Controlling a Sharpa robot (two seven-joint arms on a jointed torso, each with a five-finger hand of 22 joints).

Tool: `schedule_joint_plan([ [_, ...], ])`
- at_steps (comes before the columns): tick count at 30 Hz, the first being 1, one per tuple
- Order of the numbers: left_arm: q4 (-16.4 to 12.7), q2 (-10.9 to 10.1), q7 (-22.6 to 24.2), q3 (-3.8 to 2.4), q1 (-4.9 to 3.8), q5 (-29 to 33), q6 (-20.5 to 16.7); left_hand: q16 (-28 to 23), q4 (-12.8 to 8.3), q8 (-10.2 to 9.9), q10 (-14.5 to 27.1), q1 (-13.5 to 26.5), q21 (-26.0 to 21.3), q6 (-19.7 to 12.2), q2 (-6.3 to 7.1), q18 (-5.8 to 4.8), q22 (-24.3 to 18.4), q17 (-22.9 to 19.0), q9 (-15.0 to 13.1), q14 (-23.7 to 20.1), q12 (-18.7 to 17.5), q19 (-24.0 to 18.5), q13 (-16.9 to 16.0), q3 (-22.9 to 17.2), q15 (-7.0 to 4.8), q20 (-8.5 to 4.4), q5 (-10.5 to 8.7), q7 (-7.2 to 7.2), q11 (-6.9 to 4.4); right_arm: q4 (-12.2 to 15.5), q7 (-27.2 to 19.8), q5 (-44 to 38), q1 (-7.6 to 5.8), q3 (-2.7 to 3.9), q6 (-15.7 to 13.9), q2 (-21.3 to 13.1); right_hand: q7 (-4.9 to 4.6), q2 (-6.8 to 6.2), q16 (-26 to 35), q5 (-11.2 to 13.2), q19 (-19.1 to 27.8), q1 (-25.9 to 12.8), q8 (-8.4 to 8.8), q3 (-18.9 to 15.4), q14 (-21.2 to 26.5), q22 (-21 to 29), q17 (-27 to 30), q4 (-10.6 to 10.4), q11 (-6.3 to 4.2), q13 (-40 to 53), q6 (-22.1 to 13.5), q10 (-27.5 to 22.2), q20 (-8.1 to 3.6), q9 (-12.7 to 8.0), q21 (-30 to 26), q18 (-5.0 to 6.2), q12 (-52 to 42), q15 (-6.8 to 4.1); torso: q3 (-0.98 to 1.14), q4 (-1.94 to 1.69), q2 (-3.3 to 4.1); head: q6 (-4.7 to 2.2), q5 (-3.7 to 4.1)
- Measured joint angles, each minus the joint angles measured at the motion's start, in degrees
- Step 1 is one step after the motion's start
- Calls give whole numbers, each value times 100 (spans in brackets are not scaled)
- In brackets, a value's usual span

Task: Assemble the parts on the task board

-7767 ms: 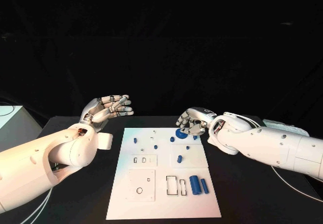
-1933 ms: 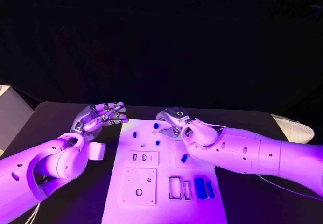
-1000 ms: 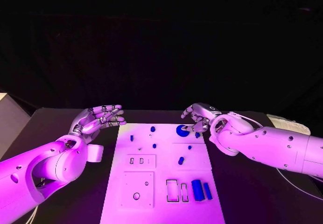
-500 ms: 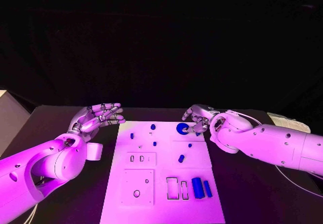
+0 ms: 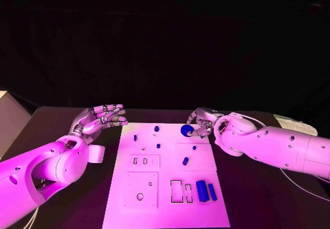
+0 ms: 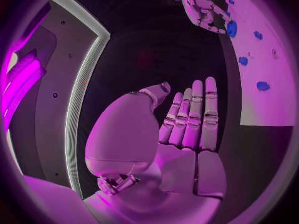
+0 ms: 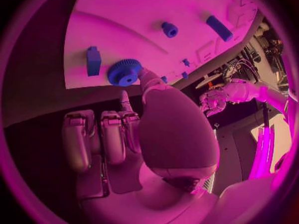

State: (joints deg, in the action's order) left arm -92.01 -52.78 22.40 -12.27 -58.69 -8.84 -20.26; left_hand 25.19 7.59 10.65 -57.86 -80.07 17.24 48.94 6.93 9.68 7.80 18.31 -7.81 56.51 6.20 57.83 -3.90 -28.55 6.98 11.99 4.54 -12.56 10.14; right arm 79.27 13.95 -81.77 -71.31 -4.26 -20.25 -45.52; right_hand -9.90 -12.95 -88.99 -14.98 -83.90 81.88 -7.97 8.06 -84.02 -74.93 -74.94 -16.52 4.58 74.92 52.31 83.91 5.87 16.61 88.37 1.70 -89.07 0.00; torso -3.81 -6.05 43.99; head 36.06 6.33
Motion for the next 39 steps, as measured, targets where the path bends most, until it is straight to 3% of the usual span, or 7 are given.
schedule_joint_plan([
  [3, -1, 0, 0, 0, 0, 0, 0, 0, 0, 0, 0, 0, 0, 0, 0, 0, 0, 0, 0, 0, 0, 0, 0, 0, 0, 0, 0, 0, 0, -33, 11, -1, 19, -6, 26, 27, 0, 0, 0, -22, 0, 0, 0, 0, 0, 0, 0, 0, 0, 0, 0, 0, 0, 0, 0, -88, 0, 0, 1, 0, 2, 1, -4],
  [13, -5, -2, 0, 0, 0, -1, 1, 29, -16, 0, 0, 0, 28, 0, 0, 0, 11, 13, 0, -21, 0, 0, 0, -16, -20, 0, 0, 0, 0, -170, 40, 7, 44, -13, 62, 115, 0, 22, 0, -46, 0, 22, -22, 0, 0, 1, 1, 0, 0, -1, 0, 0, 0, 9, 0, -88, 0, 0, -5, -7, 8, 1, 0],
  [21, -5, -7, 0, 0, 0, -1, 2, 29, -16, 0, 0, 0, 28, 0, 0, 1, 11, 12, 0, -21, 0, 0, 0, -16, -21, 0, 0, 0, 0, -222, 37, 22, 52, -7, 64, 154, 28, 136, 1, -110, 0, 1, -78, 76, 0, 2, 1, 11, 0, -2, 28, 0, 0, 24, 0, -88, 0, 0, -7, -16, 9, 25, 0],
  [29, -4, -16, -2, 0, 0, -2, 2, 29, -16, 0, 0, 0, 27, 0, 0, 0, 10, 12, 0, -21, 0, 0, 0, -16, -20, 0, 0, 0, 0, -238, -1, 70, 54, -7, 60, 152, 54, 266, 1, -323, 0, -23, -126, 355, 0, 1, 2, 16, -1, -2, 100, -1, -1, 25, -1, -88, -24, 0, -5, -10, 12, 37, -13],
  [30, -4, -16, -3, 0, 0, -2, 2, 29, -16, 0, 0, 0, 27, 0, 0, 0, 10, 12, 0, -21, -4, -1, 0, -16, -20, 1, 0, 0, 0, -239, -6, 76, 54, -4, 58, 152, 55, 360, 1, -389, 0, -4, -178, 427, 0, -1, 2, 16, -1, -2, 169, 0, -1, 54, -1, -88, -24, 0, -5, -9, 12, 38, -13],
  [39, 1, -20, -9, 0, 0, -3, 3, 29, -31, 0, 0, 0, 27, 0, 0, 0, 15, 17, 1, -21, -22, -20, 0, -31, -20, 20, 0, 0, 0, -235, -67, 132, 55, -7, 53, 138, 99, 392, 1, -384, 0, -16, -236, 733, -1, -2, 2, 48, -13, 2, 275, 12, -1, 34, 26, -87, -51, 0, -4, -13, 11, 49, -8],
])
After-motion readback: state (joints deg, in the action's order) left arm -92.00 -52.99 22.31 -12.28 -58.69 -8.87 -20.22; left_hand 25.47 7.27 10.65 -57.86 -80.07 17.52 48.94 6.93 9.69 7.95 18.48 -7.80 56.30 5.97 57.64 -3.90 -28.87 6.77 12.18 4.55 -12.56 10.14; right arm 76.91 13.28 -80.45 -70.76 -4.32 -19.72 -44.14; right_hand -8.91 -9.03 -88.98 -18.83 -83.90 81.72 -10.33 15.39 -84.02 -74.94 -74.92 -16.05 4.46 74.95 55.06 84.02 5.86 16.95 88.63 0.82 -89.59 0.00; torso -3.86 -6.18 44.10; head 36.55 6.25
